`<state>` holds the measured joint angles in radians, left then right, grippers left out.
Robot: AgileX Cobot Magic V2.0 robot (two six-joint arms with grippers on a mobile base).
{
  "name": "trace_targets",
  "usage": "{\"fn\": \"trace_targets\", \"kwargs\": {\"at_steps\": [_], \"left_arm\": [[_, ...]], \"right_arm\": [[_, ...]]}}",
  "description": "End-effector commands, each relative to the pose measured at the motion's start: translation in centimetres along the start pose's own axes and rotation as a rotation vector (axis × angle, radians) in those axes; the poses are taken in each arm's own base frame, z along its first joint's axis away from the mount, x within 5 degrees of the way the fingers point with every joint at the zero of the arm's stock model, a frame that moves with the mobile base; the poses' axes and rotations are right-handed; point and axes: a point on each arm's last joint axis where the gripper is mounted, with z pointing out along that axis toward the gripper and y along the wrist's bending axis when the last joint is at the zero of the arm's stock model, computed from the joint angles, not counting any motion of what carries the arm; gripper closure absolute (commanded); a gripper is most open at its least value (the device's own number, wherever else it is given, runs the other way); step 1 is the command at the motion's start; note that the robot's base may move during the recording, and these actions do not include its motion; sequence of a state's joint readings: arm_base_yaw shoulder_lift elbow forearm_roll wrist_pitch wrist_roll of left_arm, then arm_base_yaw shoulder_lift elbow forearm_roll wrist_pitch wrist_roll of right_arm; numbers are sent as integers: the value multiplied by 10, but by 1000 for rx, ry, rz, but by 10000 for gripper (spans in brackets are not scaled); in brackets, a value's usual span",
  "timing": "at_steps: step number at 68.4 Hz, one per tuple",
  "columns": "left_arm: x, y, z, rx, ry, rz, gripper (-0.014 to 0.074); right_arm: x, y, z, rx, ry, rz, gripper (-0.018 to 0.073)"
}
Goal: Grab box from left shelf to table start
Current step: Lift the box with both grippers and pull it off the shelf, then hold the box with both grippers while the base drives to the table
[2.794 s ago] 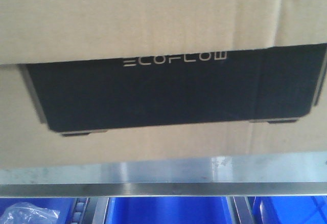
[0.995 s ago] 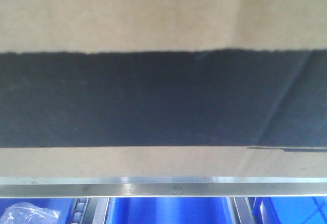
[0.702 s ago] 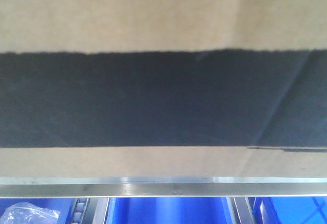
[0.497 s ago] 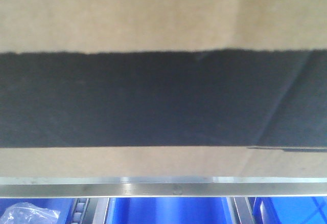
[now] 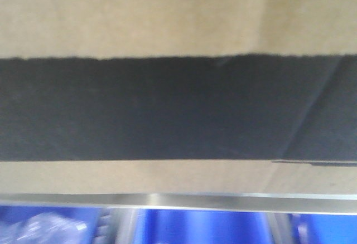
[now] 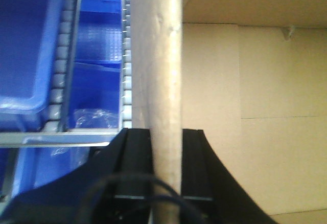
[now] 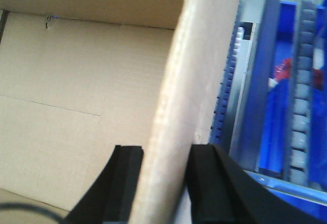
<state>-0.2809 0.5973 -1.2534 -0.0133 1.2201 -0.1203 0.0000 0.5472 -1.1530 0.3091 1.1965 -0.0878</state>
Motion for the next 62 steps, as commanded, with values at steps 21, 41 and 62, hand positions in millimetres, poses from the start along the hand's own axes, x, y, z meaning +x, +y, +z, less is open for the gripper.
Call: {"fn": "trace_targets", "kwargs": {"at_steps": [21, 41, 62], "left_arm": [[-19, -9, -10, 100, -181, -29, 688], [-19, -9, -10, 100, -181, -29, 688], [-19, -9, -10, 100, -181, -29, 688]], "right_arm": [[-15, 2, -5, -11, -126, -21, 496], [-15, 2, -5, -11, -126, -21, 496], [-15, 2, -5, -11, -126, -21, 496]]}}
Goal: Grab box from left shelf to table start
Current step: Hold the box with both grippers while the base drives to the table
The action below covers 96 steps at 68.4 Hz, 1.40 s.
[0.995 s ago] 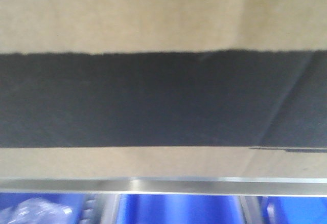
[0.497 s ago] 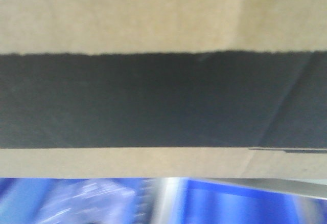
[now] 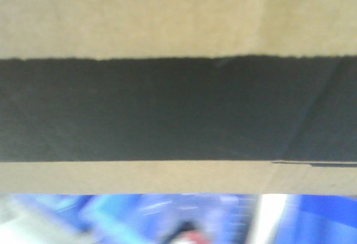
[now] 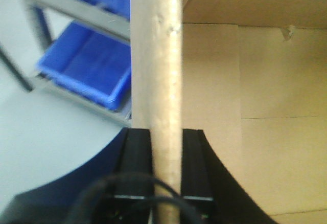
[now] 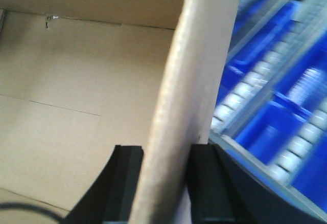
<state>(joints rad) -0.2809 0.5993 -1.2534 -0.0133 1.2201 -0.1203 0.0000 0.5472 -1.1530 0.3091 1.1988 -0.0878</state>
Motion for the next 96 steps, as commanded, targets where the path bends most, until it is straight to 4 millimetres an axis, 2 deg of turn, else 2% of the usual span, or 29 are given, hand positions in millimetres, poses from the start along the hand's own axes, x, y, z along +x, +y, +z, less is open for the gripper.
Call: {"fn": "trace_targets", "kwargs": {"at_steps": [1, 96], "left_arm": [[-19, -9, -11, 101, -183, -29, 688], [-19, -11, -11, 124, -180, -41, 688]], "right_arm": [[-15, 2, -5, -10, -128, -21, 496], [-15, 2, -5, -10, -128, -21, 496]]}}
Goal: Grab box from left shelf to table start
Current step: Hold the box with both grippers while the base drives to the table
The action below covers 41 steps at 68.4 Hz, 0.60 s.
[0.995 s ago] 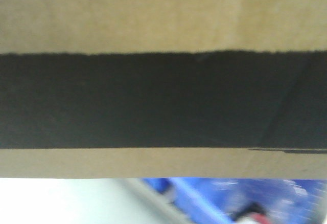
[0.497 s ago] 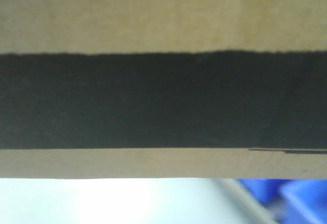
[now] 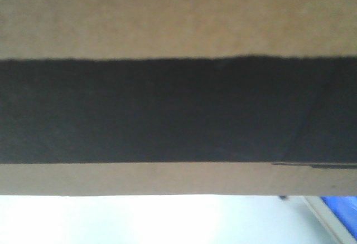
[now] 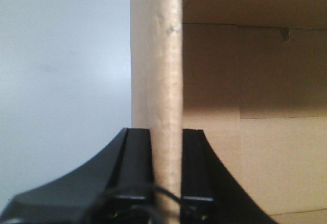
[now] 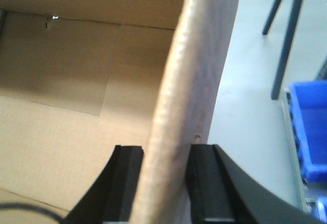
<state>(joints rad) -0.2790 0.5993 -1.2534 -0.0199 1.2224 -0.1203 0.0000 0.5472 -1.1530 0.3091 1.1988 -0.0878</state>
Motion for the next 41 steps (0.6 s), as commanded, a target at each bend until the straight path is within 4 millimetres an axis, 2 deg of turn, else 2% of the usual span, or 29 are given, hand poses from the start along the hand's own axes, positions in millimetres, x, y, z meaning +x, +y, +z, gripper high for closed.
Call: {"fn": "trace_targets", "kwargs": {"at_steps": [1, 41], "left_arm": [[-19, -11, -11, 120, -183, -38, 688], [-19, -11, -11, 123, -183, -39, 688]], "right_arm": [[-15, 2, -5, -10, -128, -21, 496], [-15, 2, -5, -10, -128, -21, 496]]}}
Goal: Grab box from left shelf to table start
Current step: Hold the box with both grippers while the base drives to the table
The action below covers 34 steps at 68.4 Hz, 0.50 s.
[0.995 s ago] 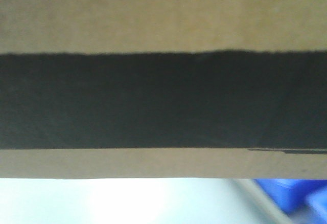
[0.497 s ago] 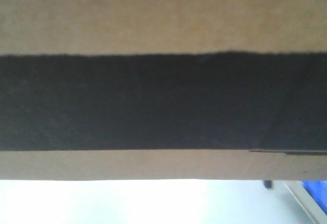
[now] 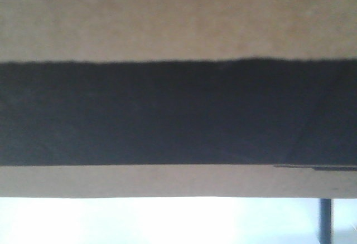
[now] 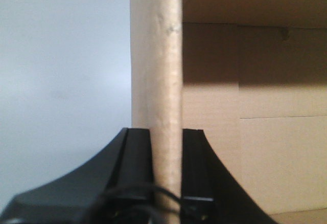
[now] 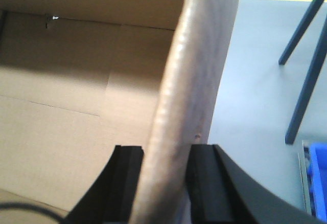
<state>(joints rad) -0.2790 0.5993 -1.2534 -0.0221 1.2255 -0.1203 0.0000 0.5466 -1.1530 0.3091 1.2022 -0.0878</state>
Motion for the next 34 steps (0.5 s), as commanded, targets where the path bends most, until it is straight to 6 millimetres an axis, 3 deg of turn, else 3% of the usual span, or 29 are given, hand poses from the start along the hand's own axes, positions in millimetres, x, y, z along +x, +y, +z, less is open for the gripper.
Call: {"fn": "trace_targets", "kwargs": {"at_steps": [1, 34], "left_arm": [[-19, -11, -11, 121, -186, -38, 688], [-19, -11, -11, 122, -186, -38, 688]], "right_arm": [[-16, 2, -5, -10, -131, -20, 496], [-16, 2, -5, -10, -130, -20, 496]]}}
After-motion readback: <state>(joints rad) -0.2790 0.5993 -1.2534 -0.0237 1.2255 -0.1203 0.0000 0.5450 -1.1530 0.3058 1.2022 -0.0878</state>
